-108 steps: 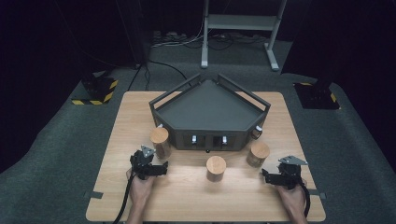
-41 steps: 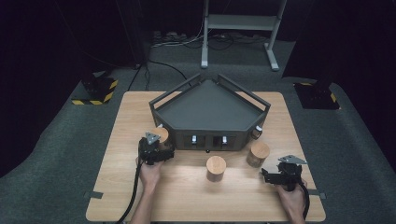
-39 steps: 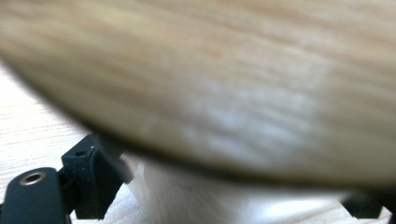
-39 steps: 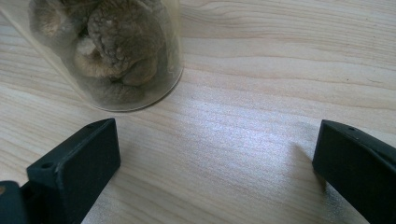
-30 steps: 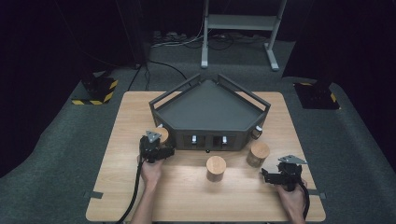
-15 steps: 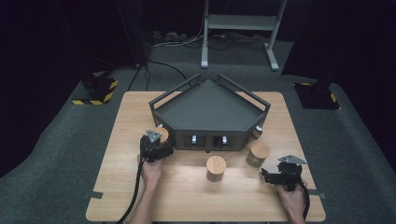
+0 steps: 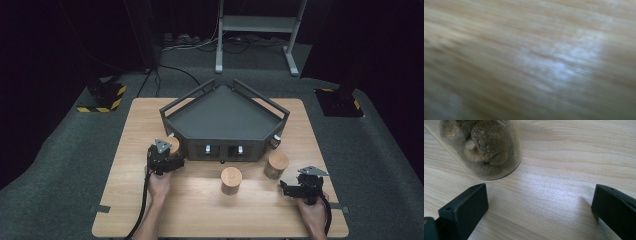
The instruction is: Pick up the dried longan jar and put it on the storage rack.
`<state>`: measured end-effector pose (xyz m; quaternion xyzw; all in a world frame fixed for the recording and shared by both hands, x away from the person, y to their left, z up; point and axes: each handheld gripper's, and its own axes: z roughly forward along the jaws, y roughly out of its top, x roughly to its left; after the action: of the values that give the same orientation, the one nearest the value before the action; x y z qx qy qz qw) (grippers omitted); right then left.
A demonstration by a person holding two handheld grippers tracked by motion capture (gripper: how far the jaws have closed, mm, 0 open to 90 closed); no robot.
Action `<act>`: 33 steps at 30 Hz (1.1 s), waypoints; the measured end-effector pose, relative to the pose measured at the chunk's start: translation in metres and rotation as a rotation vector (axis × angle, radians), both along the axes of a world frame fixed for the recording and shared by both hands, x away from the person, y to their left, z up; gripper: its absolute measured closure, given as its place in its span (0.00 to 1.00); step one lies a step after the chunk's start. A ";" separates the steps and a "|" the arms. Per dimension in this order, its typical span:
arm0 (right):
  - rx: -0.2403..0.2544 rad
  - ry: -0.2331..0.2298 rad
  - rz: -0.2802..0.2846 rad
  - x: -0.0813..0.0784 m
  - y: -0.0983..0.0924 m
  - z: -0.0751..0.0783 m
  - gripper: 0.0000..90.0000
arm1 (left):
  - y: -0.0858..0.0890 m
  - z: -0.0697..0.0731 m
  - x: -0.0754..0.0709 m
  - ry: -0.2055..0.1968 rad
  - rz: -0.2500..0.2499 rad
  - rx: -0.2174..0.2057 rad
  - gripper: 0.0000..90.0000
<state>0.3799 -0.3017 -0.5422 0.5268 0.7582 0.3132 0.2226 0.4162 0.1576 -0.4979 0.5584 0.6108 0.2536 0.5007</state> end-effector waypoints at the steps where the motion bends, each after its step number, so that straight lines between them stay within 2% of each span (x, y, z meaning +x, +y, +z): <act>1: 0.000 0.000 0.000 0.000 0.000 0.000 0.00 | 0.000 0.000 0.000 0.000 0.000 0.000 0.29; 4: 0.000 0.000 0.000 0.000 0.000 0.000 0.00 | 0.000 0.006 -0.004 0.011 -0.024 -0.001 0.29; 19: 0.000 0.000 0.000 0.000 0.000 0.000 0.00 | -0.003 0.029 -0.018 0.015 -0.091 -0.017 0.29; 22: -0.001 -0.001 0.001 0.000 0.000 0.000 0.00 | -0.003 0.040 -0.023 0.011 -0.102 -0.030 0.29; 24: 0.000 0.000 0.000 0.000 0.000 0.000 0.00 | -0.003 0.042 -0.023 0.009 -0.105 -0.032 0.29; 27: 0.000 -0.001 0.000 0.000 0.000 0.000 0.00 | -0.004 0.050 -0.025 0.011 -0.121 -0.025 0.29; 28: 0.000 -0.001 0.001 0.000 0.000 0.000 0.00 | -0.005 0.057 -0.027 0.011 -0.135 -0.030 0.29; 29: 0.000 -0.001 0.001 0.000 0.000 0.000 0.00 | -0.005 0.057 -0.027 0.011 -0.135 -0.030 0.29; 30: 0.000 -0.001 0.001 0.000 0.000 0.000 0.00 | -0.006 0.064 -0.028 0.008 -0.150 -0.047 0.29; 31: -0.001 -0.002 0.001 0.000 0.000 0.000 0.00 | -0.006 0.064 -0.028 0.008 -0.150 -0.047 0.29; 33: 0.000 -0.001 0.000 0.000 0.000 0.000 0.00 | -0.008 0.073 -0.030 -0.001 -0.163 -0.057 0.29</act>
<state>0.3799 -0.3017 -0.5422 0.5266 0.7581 0.3135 0.2228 0.3866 0.1494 -0.4247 0.5917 0.5700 0.1947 0.5358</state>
